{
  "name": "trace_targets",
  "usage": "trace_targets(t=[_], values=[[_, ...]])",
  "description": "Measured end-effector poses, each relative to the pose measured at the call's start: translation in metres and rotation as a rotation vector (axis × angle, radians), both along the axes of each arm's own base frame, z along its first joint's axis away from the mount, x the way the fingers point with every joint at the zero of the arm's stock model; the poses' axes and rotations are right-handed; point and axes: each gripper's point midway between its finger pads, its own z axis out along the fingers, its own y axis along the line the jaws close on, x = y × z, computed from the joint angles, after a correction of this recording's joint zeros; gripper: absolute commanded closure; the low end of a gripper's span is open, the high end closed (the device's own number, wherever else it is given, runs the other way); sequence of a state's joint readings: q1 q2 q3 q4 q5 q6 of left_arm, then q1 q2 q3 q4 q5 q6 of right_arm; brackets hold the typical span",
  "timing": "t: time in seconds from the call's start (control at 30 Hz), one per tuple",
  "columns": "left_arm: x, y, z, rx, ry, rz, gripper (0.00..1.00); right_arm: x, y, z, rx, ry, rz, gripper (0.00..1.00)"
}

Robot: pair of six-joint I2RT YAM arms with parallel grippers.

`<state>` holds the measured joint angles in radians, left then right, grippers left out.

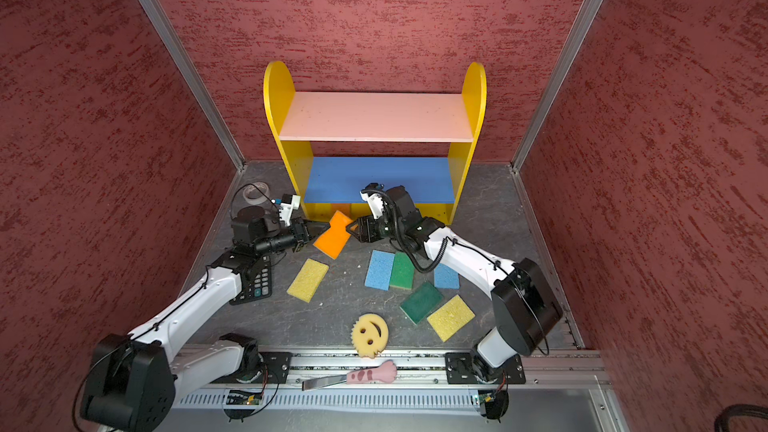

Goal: Place and organize the cleaning sponges onto the shelf
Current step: 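Lift the orange sponge and carry it toward the shelf base while the left gripper approaches, then lower the held orange sponge upright beside the first one at the shelf base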

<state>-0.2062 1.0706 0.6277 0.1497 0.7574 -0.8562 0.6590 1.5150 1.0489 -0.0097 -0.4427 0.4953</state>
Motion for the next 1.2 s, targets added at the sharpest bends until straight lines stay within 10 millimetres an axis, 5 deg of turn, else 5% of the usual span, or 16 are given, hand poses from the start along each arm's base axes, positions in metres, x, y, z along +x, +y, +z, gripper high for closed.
trace_targets(t=[0.2, 0.47, 0.57, 0.7, 0.77, 0.8, 0.87, 0.93, 1.2], values=[[0.000, 0.017, 0.029, -0.002, -0.108, 0.124, 0.93, -0.013, 0.007, 0.007, 0.259, 0.058, -0.062, 0.41], [0.005, 0.028, 0.032, -0.011, -0.107, 0.212, 0.93, -0.053, 0.074, 0.035, 0.465, 0.099, 0.099, 0.44], [0.007, 0.032, 0.036, -0.018, -0.116, 0.241, 0.93, -0.051, 0.083, 0.038, 0.529, 0.125, 0.109, 0.59], [0.009, 0.035, 0.038, -0.021, -0.126, 0.261, 0.93, -0.045, 0.084, 0.036, 0.586, 0.150, 0.092, 1.00], [0.009, 0.036, 0.035, -0.020, -0.116, 0.271, 0.91, -0.045, 0.082, 0.040, 0.607, 0.150, 0.085, 1.00], [0.009, 0.036, 0.034, -0.020, -0.116, 0.270, 0.86, -0.046, 0.081, 0.039, 0.606, 0.149, 0.080, 1.00], [0.007, 0.035, 0.033, -0.020, -0.113, 0.268, 0.51, -0.045, 0.078, 0.037, 0.593, 0.147, 0.062, 1.00], [0.006, 0.035, 0.032, -0.013, -0.115, 0.267, 0.31, -0.045, 0.075, 0.037, 0.565, 0.140, 0.042, 1.00], [-0.009, 0.060, 0.036, 0.113, -0.134, 0.376, 0.15, -0.031, 0.040, 0.010, 0.279, 0.086, -0.066, 1.00]])
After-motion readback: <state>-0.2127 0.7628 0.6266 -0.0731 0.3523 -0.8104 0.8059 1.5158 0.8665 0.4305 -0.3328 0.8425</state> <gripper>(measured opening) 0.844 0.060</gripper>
